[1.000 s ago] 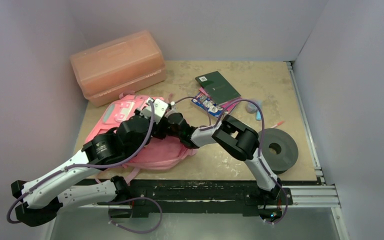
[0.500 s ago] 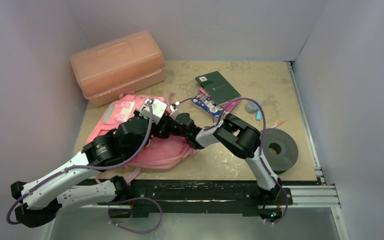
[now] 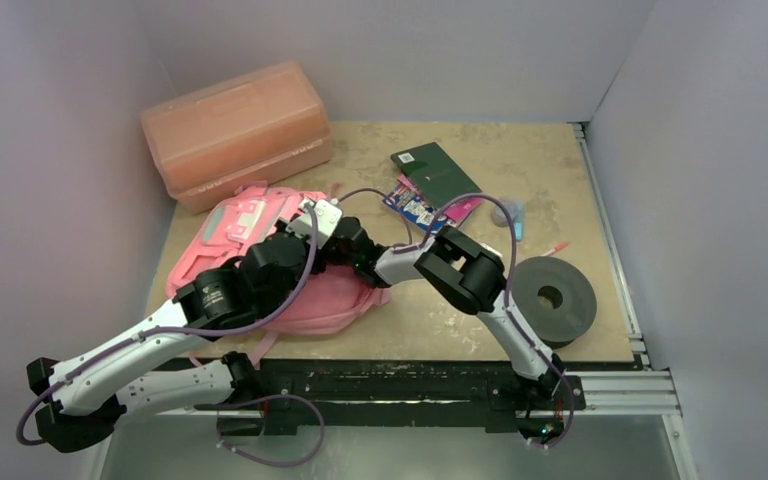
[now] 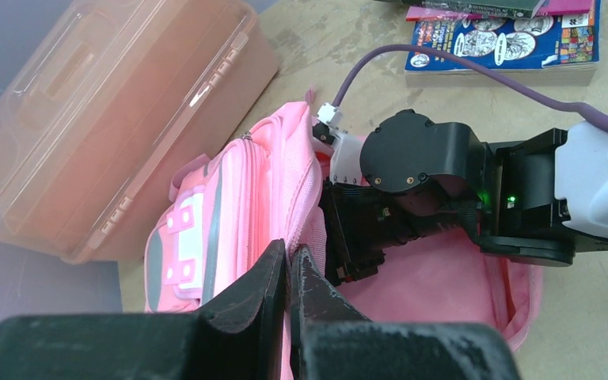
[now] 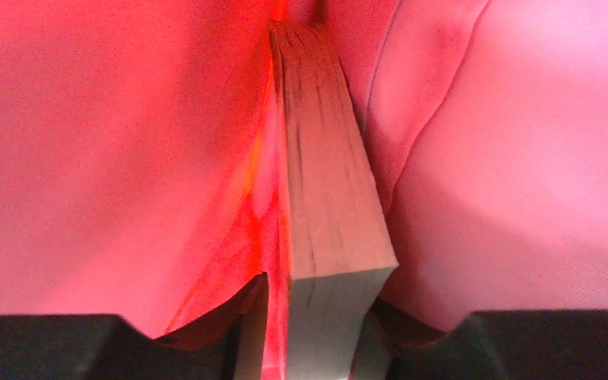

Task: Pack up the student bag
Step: Place the book in the student bag, then pick up the book from the center of the board.

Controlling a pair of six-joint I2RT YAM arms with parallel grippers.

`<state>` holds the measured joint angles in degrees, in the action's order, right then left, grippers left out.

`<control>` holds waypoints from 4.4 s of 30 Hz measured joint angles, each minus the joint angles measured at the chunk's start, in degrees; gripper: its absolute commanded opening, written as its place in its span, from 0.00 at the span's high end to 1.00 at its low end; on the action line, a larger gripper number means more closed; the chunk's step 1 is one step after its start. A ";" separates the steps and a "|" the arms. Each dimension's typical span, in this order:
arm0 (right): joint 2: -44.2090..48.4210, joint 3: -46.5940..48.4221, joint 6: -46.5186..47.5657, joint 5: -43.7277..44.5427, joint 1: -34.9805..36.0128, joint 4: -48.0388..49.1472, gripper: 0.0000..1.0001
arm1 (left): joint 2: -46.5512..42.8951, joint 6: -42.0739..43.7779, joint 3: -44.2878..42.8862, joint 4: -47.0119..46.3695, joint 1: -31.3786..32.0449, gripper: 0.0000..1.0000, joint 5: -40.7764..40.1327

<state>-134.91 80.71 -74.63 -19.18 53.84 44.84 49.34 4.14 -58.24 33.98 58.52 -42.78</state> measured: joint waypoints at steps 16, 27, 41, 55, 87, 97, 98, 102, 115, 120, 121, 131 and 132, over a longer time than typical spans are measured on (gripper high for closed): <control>11.15 -6.08 10.08 6.49 -0.33 -14.73 0.14 | -1.60 -0.83 2.40 -2.21 0.02 1.00 -1.20; 19.08 -10.73 17.09 7.96 -0.92 -18.78 0.28 | -3.02 -1.84 2.82 -2.23 0.04 1.00 -1.44; 12.57 -7.13 15.69 5.25 -1.77 -13.86 0.44 | -3.61 -2.05 2.84 -1.75 0.04 1.00 -0.66; 29.86 -21.49 24.81 2.97 -5.49 -20.44 0.18 | -2.21 -2.03 3.98 -2.27 0.07 1.00 -0.39; 25.70 -1.46 48.57 9.01 -45.40 -46.45 0.08 | 17.68 -30.29 0.11 -8.50 -1.16 0.22 34.97; 16.61 5.33 56.06 1.95 -49.16 -51.76 0.06 | 46.29 -47.34 -14.88 -25.92 -10.54 0.22 44.48; 15.91 6.43 56.46 1.14 -49.51 -51.89 0.06 | 49.05 -48.19 -16.06 -26.80 -10.86 0.22 44.28; 13.53 10.40 58.12 -1.18 -50.77 -53.11 0.05 | 57.64 -51.87 -20.72 -28.92 -11.54 0.20 42.32; 9.14 11.32 59.52 -7.34 -52.22 -53.75 0.13 | 72.41 -64.46 -33.40 -30.56 -14.80 0.24 33.53; 7.93 11.78 59.45 -8.17 -52.37 -53.92 0.20 | 75.87 -67.06 -35.04 -30.49 -14.80 0.27 31.69; 7.87 11.78 59.34 -8.70 -52.39 -53.88 0.21 | 76.35 -67.45 -35.23 -30.47 -14.82 0.29 31.61; 7.89 10.43 58.88 -10.62 -52.76 -51.36 0.42 | 78.29 -68.02 -36.15 -33.51 -15.02 0.56 31.52; 7.91 10.38 58.95 -10.60 -52.89 -51.19 0.44 | 78.36 -68.00 -36.17 -33.48 -15.02 0.58 31.58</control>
<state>-127.00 91.09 -15.68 -29.78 0.95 -6.35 127.70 -63.86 -94.41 0.49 43.51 -11.20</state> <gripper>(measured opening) 0.615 0.492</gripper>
